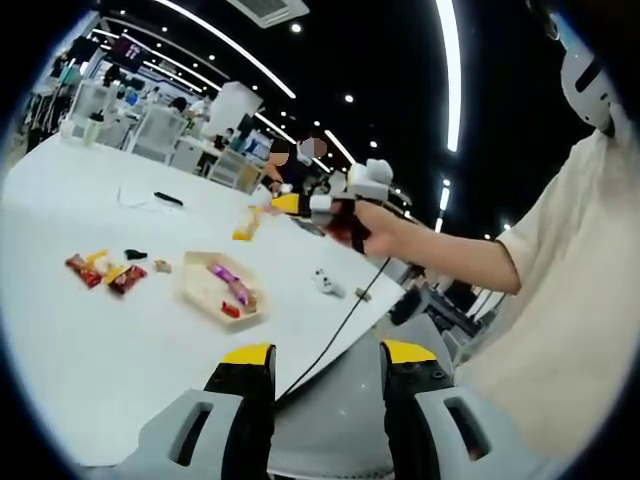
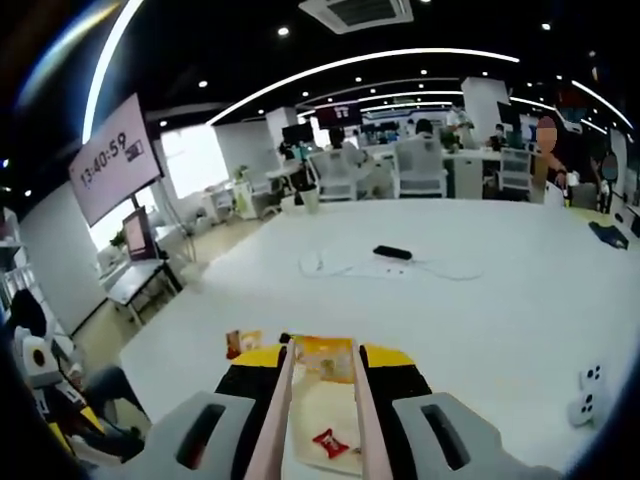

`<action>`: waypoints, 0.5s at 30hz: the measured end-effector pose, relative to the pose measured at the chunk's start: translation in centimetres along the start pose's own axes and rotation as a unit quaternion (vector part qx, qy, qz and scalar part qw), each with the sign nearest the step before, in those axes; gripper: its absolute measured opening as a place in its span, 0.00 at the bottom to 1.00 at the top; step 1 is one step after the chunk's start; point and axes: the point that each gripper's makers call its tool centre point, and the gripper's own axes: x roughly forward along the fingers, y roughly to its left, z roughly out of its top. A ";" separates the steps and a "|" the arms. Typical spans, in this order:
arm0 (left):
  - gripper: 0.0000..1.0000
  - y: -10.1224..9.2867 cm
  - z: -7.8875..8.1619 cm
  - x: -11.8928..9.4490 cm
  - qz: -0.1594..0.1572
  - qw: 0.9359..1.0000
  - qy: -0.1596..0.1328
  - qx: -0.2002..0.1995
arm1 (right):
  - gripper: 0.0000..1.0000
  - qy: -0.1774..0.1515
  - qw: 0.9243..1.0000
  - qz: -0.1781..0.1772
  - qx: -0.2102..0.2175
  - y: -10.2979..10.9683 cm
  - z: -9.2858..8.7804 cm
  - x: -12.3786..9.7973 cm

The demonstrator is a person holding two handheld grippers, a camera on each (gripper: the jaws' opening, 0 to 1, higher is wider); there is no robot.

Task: Place the target food into the container with the food tongs after gripping and lifting it, then release it inside without dropping or visibly crushing the food.

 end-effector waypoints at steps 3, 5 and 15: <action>0.41 0.1 0.0 0.0 0.001 1.000 -0.001 -0.001 | 0.28 0.000 1.000 0.001 -0.002 0.0 0.2 0.1; 0.41 0.1 0.0 0.0 0.001 1.000 -0.001 -0.002 | 0.28 -0.001 1.000 0.002 -0.001 0.1 0.2 0.2; 0.41 0.2 -0.2 -0.1 0.003 1.000 -0.003 -0.005 | 0.28 0.005 1.000 0.003 0.004 0.2 -0.5 0.3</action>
